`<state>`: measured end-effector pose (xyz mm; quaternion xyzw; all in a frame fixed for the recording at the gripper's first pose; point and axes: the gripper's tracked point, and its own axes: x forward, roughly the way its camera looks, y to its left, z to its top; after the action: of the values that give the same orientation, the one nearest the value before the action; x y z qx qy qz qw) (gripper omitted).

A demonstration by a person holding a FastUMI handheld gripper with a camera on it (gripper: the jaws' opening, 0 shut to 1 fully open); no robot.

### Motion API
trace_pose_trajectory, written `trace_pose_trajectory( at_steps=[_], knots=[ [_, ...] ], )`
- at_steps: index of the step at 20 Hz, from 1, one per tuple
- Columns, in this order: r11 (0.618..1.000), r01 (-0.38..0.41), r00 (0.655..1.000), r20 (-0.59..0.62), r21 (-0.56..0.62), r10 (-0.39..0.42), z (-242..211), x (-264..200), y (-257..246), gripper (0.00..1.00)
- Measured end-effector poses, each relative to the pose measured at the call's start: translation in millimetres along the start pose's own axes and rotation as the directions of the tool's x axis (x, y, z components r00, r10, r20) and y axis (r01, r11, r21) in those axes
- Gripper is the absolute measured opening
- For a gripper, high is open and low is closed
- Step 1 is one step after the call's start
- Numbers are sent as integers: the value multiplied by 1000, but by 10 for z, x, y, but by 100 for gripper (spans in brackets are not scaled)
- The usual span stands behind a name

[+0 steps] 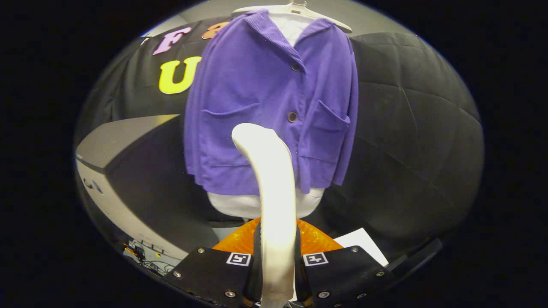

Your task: Iron the clothes twice with a garment steamer, once on the left side and once on the right side.

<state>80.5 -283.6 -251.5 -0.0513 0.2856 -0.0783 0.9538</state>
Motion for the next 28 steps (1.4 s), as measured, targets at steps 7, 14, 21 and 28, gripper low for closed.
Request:
trace_pose_trajectory(
  at_steps=[7,14,21,28],
  knots=[
    [980,-180,963,189,-86,193,613,-1215,561,30],
    [973,-222,890,395,-62,228,1541,-2029,1074,29],
    [992,-125,858,499,-34,125,2080,-2282,1757,29],
    [992,-124,847,521,2,105,2149,-2175,2271,29]
  ],
)
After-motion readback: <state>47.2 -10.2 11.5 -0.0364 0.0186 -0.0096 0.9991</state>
